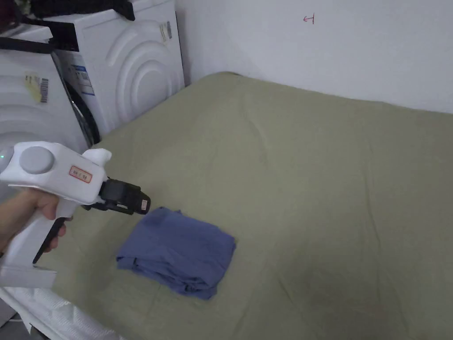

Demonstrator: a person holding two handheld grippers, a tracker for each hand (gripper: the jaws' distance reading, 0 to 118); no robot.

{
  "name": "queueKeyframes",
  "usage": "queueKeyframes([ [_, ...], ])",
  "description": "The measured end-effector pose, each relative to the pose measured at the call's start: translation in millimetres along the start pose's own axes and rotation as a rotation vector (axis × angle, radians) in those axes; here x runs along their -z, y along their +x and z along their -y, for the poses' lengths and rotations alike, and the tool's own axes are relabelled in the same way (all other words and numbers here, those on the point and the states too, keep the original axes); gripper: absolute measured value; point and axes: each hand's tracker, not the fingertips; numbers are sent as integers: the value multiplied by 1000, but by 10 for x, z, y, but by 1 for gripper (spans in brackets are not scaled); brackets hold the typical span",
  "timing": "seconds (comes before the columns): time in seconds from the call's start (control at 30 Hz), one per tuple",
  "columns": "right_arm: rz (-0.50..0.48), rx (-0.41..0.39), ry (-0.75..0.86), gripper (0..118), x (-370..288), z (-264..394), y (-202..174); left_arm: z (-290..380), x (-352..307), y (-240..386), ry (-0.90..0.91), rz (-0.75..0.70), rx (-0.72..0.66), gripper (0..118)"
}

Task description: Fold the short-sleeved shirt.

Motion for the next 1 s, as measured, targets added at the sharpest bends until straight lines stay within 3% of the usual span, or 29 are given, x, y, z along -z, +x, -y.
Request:
queueKeyframes([
  [0.03,11,-16,20,3,-35,-11,-34,12,-94,65,59,20,-17,10],
  [0.07,20,-40,45,3,-81,-30,-80,103,-205,199,91,39,-11,0],
  [0.27,252,-267,215,3,-433,-161,-532,581,-399,1590,295,48,60,0],
  [0.3,306,-310,248,3,-493,-178,-607,660,-439,1848,290,122,-10,0],
  [0.37,409,-390,307,3,-629,-209,-679,882,-481,2377,375,206,-18,0],
  [0.47,593,-539,415,3,-789,-194,-875,1136,-476,3100,493,175,76,0],
  [0.57,722,-631,520,3,-971,-168,-1005,1359,-495,3722,637,103,129,0],
  [0.7,729,-659,620,3,-1258,-129,-1123,1643,-540,4394,756,-46,281,0],
  [1.0,752,-671,683,4,-1577,-62,-1257,1737,-632,4757,779,15,359,0],
])
